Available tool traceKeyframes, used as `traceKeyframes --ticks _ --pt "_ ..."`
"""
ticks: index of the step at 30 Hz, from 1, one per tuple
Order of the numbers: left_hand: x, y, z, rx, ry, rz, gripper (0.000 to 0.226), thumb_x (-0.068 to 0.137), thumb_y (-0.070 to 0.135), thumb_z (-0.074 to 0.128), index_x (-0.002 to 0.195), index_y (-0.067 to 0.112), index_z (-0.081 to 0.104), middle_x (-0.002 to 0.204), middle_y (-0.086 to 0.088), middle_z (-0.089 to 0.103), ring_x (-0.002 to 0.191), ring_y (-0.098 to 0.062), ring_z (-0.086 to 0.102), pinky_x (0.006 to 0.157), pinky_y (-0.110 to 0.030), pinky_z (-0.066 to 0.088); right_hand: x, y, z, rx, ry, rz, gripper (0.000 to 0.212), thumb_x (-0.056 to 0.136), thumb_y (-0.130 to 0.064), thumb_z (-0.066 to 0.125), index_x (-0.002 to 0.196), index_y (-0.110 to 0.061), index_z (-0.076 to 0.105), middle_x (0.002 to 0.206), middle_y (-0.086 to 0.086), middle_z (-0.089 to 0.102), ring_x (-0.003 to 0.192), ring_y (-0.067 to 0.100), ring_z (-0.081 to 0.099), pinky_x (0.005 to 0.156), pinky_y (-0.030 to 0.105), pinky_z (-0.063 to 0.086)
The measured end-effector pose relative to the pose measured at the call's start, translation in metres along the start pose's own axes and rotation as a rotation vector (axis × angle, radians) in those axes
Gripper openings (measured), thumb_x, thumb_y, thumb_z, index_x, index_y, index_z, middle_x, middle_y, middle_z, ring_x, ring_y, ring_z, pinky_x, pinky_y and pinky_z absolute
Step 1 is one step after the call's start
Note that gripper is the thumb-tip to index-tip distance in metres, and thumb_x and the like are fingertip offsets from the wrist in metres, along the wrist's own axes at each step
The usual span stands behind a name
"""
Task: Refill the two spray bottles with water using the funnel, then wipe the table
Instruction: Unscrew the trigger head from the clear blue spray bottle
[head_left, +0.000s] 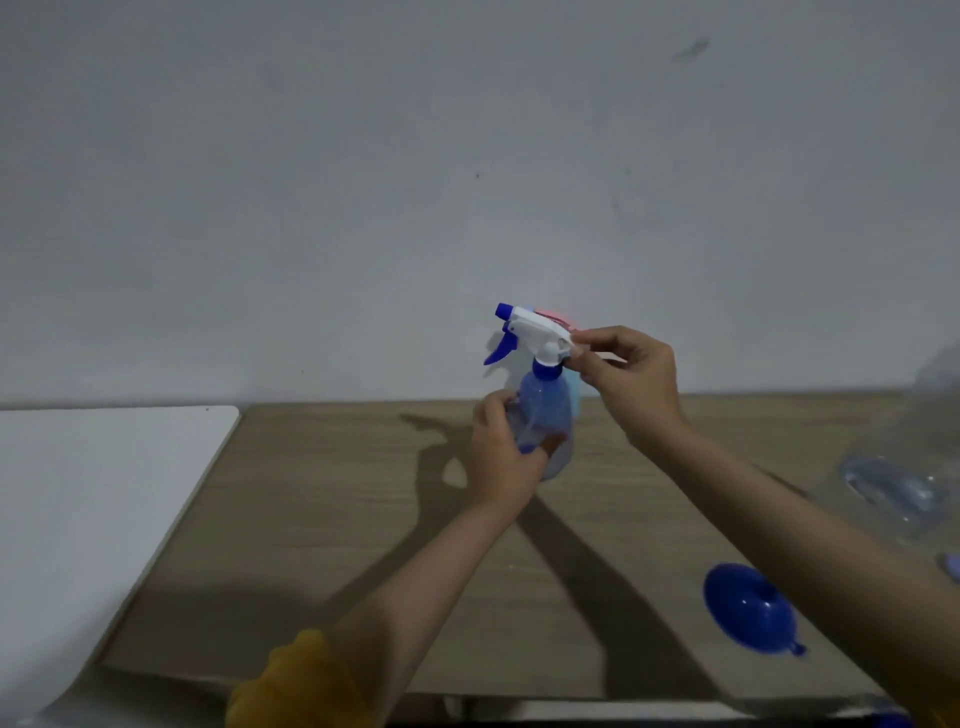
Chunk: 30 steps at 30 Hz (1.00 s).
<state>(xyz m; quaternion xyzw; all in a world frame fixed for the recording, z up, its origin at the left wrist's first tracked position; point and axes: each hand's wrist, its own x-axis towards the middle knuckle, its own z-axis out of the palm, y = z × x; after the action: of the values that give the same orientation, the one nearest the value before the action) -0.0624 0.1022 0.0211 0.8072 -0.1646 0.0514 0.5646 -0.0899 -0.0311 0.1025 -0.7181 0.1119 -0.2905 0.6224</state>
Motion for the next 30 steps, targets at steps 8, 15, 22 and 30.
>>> traceKeyframes --ticks 8,15,22,30 --pt "-0.076 0.012 0.059 -0.050 -0.166 -0.082 0.063 0.068 0.035 0.083 0.117 0.020 0.045 0.116 0.006 0.054 0.104 -0.007 0.055 0.079 -0.017 0.049 -0.061 0.009 -0.079 -0.084 0.035 0.082 0.015 0.081 -0.004 0.072 0.084 -0.019 0.072 0.087 0.005 0.074 0.086 0.022 0.072 0.078 0.033 0.058" --pt "-0.106 0.011 0.088 -0.001 -0.158 -0.090 0.061 0.069 0.029 0.083 0.113 0.029 0.041 0.119 0.009 0.047 0.106 -0.005 0.052 0.088 -0.026 0.052 -0.090 0.030 -0.110 -0.046 0.084 0.062 0.023 0.084 -0.001 0.067 0.093 -0.022 0.066 0.094 0.004 0.071 0.089 0.015 0.070 0.080 0.028 0.058" --pt "-0.113 0.015 0.096 0.044 -0.139 -0.044 0.062 0.071 0.023 0.081 0.121 0.018 0.043 0.115 0.014 0.038 0.105 -0.005 0.048 0.089 -0.025 0.048 -0.101 0.059 -0.099 -0.193 0.124 0.072 0.038 0.067 -0.022 0.086 0.098 -0.017 0.064 0.093 -0.005 0.069 0.091 0.010 0.066 0.077 0.027 0.056" --pt "-0.114 0.017 0.093 0.064 -0.105 -0.024 0.047 0.076 0.013 0.074 0.118 0.014 0.053 0.116 0.003 0.051 0.101 -0.004 0.049 0.087 -0.020 0.046 -0.103 0.074 -0.077 -0.204 0.286 -0.092 0.027 0.074 -0.020 0.082 0.093 -0.016 0.064 0.087 -0.005 0.068 0.084 0.009 0.065 0.071 0.021 0.054"
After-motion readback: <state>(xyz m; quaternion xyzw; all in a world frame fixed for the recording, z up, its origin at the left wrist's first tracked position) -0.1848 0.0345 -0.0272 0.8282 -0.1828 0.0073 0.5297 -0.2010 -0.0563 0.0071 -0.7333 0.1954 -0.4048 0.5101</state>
